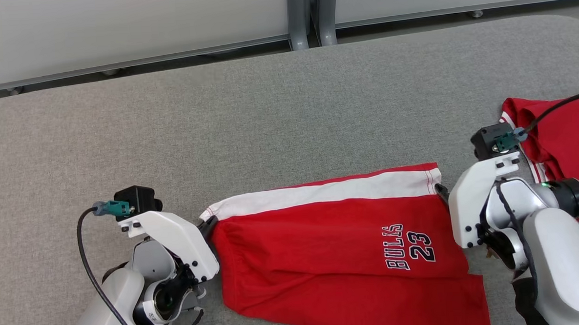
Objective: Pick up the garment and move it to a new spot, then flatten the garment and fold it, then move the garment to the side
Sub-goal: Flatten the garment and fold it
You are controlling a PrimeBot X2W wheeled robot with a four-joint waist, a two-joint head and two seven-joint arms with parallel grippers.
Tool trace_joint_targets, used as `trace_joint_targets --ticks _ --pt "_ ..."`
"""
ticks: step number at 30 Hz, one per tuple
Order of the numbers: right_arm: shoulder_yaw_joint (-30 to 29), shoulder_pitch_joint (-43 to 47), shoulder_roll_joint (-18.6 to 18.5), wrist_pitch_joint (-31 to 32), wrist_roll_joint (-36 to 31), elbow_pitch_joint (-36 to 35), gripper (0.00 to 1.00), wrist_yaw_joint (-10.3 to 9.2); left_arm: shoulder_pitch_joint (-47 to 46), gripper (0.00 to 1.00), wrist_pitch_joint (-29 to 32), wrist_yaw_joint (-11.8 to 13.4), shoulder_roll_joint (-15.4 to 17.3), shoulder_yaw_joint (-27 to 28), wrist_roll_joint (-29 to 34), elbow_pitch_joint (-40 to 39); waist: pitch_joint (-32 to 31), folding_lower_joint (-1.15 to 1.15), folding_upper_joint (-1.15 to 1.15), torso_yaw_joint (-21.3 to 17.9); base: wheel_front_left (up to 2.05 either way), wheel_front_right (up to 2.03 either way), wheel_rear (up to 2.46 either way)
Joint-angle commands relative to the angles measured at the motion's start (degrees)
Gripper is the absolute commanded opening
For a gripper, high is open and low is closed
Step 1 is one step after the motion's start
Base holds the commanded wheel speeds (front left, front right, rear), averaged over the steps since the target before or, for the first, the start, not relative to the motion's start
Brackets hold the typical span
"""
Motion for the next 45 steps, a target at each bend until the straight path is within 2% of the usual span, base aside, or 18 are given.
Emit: trace_joint_targets --ticks 1,2,6,9,10,11,12,14,16,17,20,22,23,24,27,36,40,45 --pt "0.63 -1.07 -0.18 -1.26 0.00 0.90 0.97 0.01 -0.80 0.00 -0.25 -0.30 0.42 0.12 0.46 -0.17 0.35 0.00 0.00 0.12 0.00 0.00 0.00" --pt "0.89 -1.67 -0.21 -1.96 0.15 1.97 0.89 0.00 -0.94 0.00 -0.18 -0.32 0.46 0.08 0.55 -0.20 0.60 0.00 0.00 0.15 0.00 0.00 0.00" --pt "2.84 -3.54 0.15 -3.60 1.29 5.52 0.74 0.00 -1.73 0.00 -0.01 -0.33 0.62 0.07 0.62 -0.64 1.59 0.00 0.00 0.35 0.00 0.00 0.00" --pt "3.42 -4.67 0.37 -4.84 1.42 7.46 0.71 0.01 -1.79 0.00 -0.03 -0.25 0.70 0.14 0.61 -0.79 2.27 0.00 0.00 0.44 0.00 0.00 0.00" --pt "3.56 -4.89 0.46 -5.32 1.54 7.92 0.64 0.01 -1.90 0.00 -0.08 -0.29 0.74 0.16 0.61 -0.84 2.41 0.00 0.00 0.47 0.00 0.00 0.00" --pt "3.70 -5.17 0.50 -5.83 1.60 8.45 0.49 0.00 -1.99 0.00 -0.13 -0.36 0.76 0.16 0.61 -0.87 2.53 0.00 0.00 0.51 0.00 0.00 0.00" --pt "3.77 -5.48 0.48 -6.21 1.63 8.95 0.46 0.01 -2.04 0.00 -0.12 -0.40 0.75 0.18 0.58 -0.88 2.62 0.00 0.00 0.55 0.00 0.00 0.00" --pt "4.03 -5.91 0.44 -6.65 1.56 9.73 0.29 0.01 -2.18 0.00 -0.31 -0.41 0.81 0.32 0.54 -0.87 2.75 0.00 0.00 0.64 0.00 0.00 0.00" --pt "4.13 -5.94 0.46 -7.00 1.45 10.30 0.20 0.00 -2.19 0.00 -0.45 -0.32 0.90 0.43 0.49 -0.85 2.73 0.00 0.00 0.64 0.00 0.00 0.00" --pt "4.01 -5.85 0.52 -7.18 1.54 10.37 0.22 0.00 -2.13 0.00 -0.56 -0.30 0.96 0.50 0.46 -0.87 2.68 0.00 0.00 0.60 0.00 0.00 0.00" --pt "4.04 -5.26 0.68 -7.27 1.75 10.02 0.44 0.00 -1.84 0.00 -0.84 -0.46 1.00 0.74 0.15 -1.07 2.42 0.00 0.00 0.42 0.00 0.00 0.00" --pt "4.06 -4.85 0.44 -6.88 1.60 9.64 0.47 0.00 -1.66 0.00 -0.87 -0.49 1.00 0.84 -0.09 -1.15 2.28 0.00 0.00 0.30 0.00 0.00 0.00" --pt "4.02 -4.74 0.35 -6.80 1.45 9.38 0.43 0.01 -1.59 0.00 -0.83 -0.45 1.02 0.90 -0.11 -1.18 2.20 0.00 0.00 0.25 0.00 0.00 0.00" --pt "3.99 -4.68 0.33 -6.82 1.38 9.18 0.34 0.01 -1.52 0.00 -0.91 -0.43 1.02 0.97 -0.21 -1.26 2.16 0.00 0.00 0.20 0.00 0.00 0.00" --pt "4.06 -4.53 0.41 -6.46 1.88 8.65 0.00 0.01 -1.45 0.00 -1.12 -0.30 1.13 1.15 -0.33 -1.40 2.15 0.00 0.00 0.06 0.00 0.00 0.00" --pt "4.22 -4.92 0.73 -9.20 4.43 5.60 0.00 0.01 -2.21 0.00 -4.85 -2.00 0.46 3.05 -0.86 -3.20 1.37 0.00 0.00 0.24 0.00 0.00 0.00" --pt "1.21 -6.34 1.16 -13.23 9.96 -0.26 0.00 0.00 -3.05 0.00 -8.00 -4.39 0.95 5.64 -2.00 -6.59 0.05 0.00 0.00 0.22 0.00 0.00 0.00" --pt "-3.03 -9.58 1.30 -17.59 12.97 -6.23 0.00 0.01 -5.23 0.00 -10.72 -6.45 1.77 8.52 -2.72 -12.76 -1.40 0.00 0.00 0.03 0.00 0.00 0.00"
